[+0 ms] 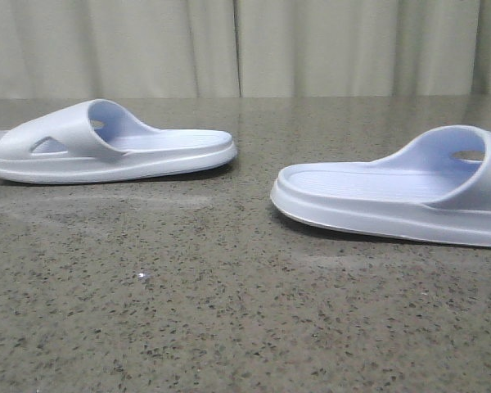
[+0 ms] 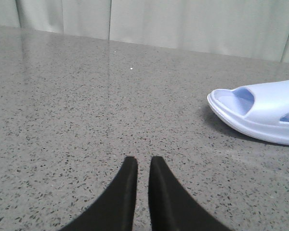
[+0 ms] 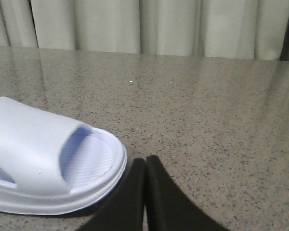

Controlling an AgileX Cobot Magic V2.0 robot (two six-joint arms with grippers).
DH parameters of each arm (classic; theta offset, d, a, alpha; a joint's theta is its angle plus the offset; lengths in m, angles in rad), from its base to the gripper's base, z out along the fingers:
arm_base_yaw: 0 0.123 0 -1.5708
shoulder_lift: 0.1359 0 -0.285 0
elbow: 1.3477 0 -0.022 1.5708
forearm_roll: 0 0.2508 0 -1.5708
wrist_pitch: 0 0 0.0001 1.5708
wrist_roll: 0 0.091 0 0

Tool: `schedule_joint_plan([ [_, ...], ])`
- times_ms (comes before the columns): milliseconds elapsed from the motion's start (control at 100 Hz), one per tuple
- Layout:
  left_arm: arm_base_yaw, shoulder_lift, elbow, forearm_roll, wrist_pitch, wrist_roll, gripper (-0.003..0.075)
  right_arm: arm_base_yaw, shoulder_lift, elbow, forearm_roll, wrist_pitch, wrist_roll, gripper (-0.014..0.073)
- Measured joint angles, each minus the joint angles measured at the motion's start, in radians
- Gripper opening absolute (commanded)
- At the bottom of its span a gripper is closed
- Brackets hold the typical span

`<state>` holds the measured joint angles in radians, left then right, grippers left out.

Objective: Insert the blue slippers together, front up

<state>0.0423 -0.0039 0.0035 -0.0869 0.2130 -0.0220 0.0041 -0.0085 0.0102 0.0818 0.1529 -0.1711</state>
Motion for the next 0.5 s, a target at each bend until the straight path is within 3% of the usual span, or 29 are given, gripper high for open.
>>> schedule_joint_plan([
  [500,0.000,0.000,0.000,-0.096,-0.128,0.000,0.0015,0.000,0.000,0.000,0.000,-0.020,0.000,-0.0078],
])
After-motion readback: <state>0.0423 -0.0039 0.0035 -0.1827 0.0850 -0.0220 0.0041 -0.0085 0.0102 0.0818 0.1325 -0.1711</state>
